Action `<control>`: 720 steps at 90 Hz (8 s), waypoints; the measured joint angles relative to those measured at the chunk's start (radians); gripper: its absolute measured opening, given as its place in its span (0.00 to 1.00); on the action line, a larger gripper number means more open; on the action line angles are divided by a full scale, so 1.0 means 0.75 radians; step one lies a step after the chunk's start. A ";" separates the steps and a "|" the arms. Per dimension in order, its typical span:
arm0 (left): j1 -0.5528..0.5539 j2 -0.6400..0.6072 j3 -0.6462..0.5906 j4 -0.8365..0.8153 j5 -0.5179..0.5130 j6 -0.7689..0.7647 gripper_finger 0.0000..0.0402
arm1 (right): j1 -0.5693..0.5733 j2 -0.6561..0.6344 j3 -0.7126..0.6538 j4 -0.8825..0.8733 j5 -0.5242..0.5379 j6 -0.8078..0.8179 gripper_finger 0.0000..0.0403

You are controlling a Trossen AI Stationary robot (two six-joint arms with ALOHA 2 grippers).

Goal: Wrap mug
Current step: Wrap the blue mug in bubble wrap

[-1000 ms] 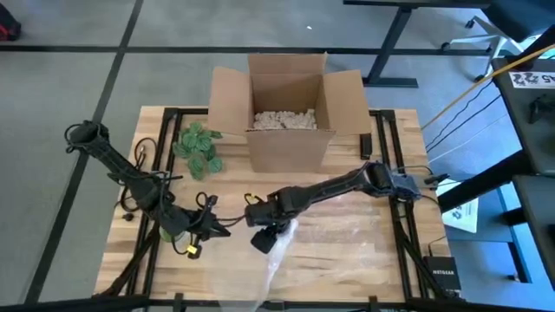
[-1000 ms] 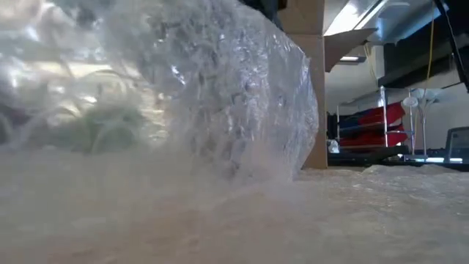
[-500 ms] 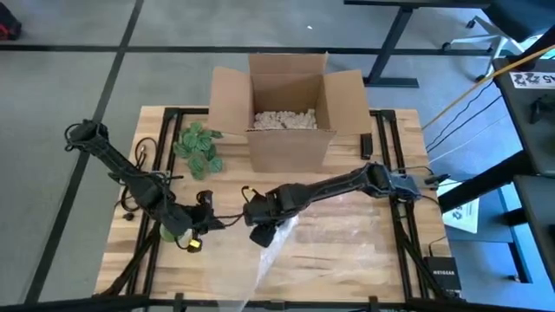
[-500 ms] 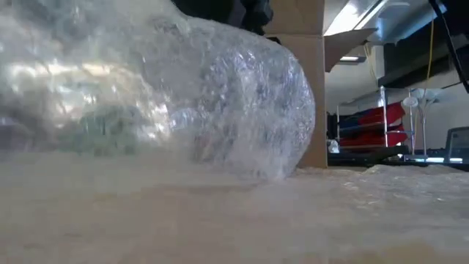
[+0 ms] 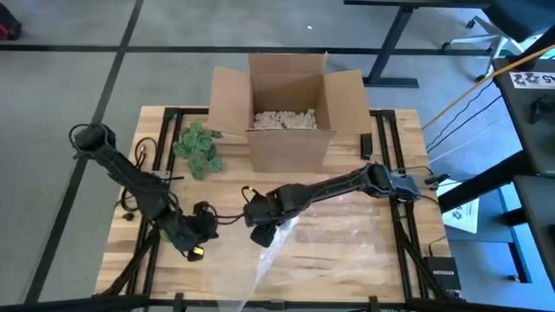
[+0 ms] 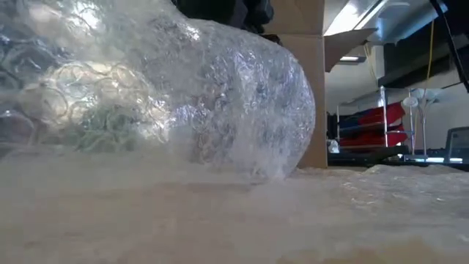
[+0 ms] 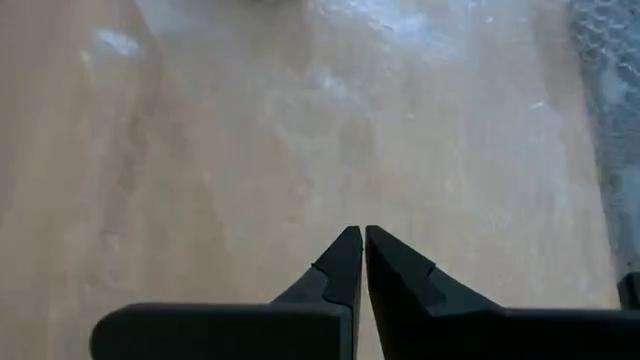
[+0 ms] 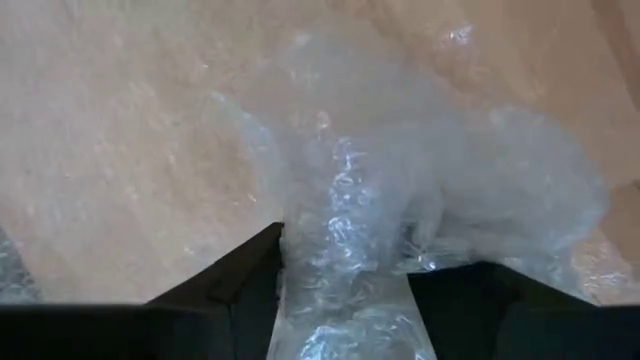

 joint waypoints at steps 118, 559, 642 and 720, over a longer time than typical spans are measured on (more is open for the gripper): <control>-0.329 0.700 0.259 0.746 0.052 -0.323 0.22 | -0.009 -0.005 -0.030 0.071 0.063 0.069 0.47; 0.272 0.141 0.266 0.077 -0.566 0.918 0.00 | 0.017 -0.073 0.258 -0.254 0.152 0.030 0.69; 0.500 0.105 0.054 0.738 -0.023 1.096 0.00 | 0.016 -0.002 0.255 -0.107 0.171 -0.111 0.69; 0.584 0.294 0.050 0.720 0.058 0.995 0.00 | 0.028 -0.068 0.256 -0.285 0.344 0.061 0.69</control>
